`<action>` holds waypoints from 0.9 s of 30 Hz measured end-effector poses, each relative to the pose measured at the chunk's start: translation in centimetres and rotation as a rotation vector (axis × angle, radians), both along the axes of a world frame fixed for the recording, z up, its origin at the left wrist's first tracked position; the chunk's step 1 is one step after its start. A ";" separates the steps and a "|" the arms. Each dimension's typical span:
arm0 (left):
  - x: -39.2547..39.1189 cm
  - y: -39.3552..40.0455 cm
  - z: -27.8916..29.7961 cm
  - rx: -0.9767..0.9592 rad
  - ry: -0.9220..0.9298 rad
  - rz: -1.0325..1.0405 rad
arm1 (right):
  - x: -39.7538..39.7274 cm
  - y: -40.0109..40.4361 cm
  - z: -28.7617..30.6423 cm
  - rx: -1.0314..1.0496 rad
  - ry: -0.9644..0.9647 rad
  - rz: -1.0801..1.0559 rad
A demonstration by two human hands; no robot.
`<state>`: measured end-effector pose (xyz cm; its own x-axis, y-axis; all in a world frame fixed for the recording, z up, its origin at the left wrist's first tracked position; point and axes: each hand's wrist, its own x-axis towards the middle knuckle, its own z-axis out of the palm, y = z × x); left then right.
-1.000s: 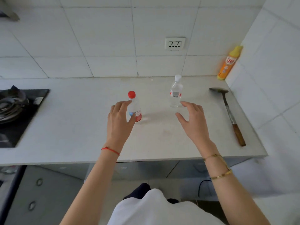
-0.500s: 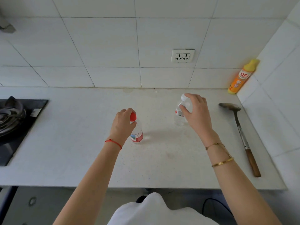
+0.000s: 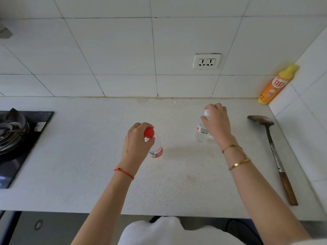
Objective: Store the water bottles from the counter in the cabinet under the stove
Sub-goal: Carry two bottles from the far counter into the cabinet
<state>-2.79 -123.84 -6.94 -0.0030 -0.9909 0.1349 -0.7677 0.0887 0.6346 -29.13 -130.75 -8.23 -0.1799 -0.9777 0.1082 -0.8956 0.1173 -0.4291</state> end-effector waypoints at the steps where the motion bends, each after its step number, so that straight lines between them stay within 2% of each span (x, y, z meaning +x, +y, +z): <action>1: 0.0 0.1 0.1 -0.007 0.007 0.006 | 0.1 0.1 -0.1 0.005 -0.002 -0.001; 9: 0.6 2.9 1.2 -0.071 0.046 0.054 | 1.5 3.6 0.4 -0.079 -0.105 0.089; 13: 1.5 6.5 2.0 -0.100 0.059 0.122 | 3.5 6.5 1.9 -0.160 -0.183 0.208; 19: 3.1 14.1 2.6 -0.107 0.066 0.285 | 7.9 12.0 2.6 -0.139 -0.270 0.434; 27: 6.2 26.8 3.2 -0.073 0.030 0.568 | 14.9 20.2 2.4 -0.041 -0.285 0.750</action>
<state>3.38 -97.02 -3.74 0.5320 -0.8240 0.1948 -0.6897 -0.2882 0.6643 -14.22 -110.52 -5.86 0.4976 -0.8451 0.1955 -0.5848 -0.4933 -0.6440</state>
